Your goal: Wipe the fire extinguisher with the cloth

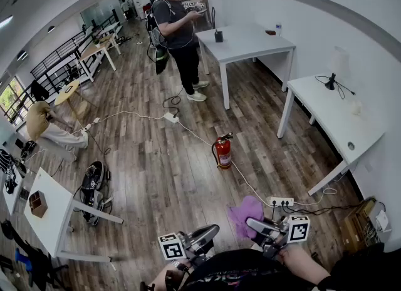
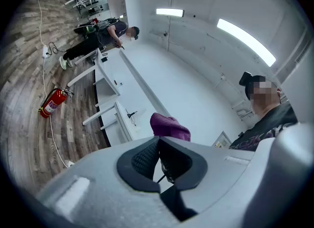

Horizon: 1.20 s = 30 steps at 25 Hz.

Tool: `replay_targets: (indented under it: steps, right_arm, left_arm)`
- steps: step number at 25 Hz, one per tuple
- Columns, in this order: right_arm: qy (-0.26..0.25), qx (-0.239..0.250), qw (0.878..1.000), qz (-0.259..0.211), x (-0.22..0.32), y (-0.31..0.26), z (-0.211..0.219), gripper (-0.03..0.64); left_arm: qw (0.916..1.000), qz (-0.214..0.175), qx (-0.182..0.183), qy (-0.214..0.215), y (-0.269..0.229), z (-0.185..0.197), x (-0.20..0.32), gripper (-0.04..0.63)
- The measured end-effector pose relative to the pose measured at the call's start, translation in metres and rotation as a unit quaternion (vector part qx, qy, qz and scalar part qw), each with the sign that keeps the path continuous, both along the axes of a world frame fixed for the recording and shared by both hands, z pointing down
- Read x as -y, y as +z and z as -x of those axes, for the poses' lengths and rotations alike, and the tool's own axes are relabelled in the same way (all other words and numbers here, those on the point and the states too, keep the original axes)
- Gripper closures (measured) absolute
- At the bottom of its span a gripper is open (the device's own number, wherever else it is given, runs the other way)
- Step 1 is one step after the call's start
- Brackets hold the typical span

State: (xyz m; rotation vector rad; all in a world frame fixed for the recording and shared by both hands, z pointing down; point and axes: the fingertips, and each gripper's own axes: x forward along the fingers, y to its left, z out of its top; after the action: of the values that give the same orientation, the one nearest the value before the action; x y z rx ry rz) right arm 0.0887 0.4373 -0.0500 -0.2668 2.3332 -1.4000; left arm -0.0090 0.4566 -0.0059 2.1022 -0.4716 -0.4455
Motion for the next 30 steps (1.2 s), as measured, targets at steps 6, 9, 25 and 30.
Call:
replay_targets:
  steps: [6,9,25,30]
  right_arm:
    - [0.002,-0.001,1.0,-0.001,0.001,-0.002,-0.003,0.549]
    - [0.003,0.0,1.0,0.0,0.001,-0.002,-0.003,0.549]
    - [0.007,0.033,0.999,0.009,0.006,-0.005,-0.007,0.547]
    - [0.016,0.032,0.999,0.015,0.011,0.0,-0.016,0.546]
  left_arm:
    - [1.0,0.0,0.001,0.002,-0.001,-0.003,0.001,0.598]
    - [1.0,0.0,0.0,0.001,-0.001,-0.003,0.001,0.598]
    - [1.0,0.004,0.006,0.003,0.002,-0.006,0.002,0.598]
    - [0.9999,0.006,0.009,0.001,0.003,-0.009,0.005,0.598]
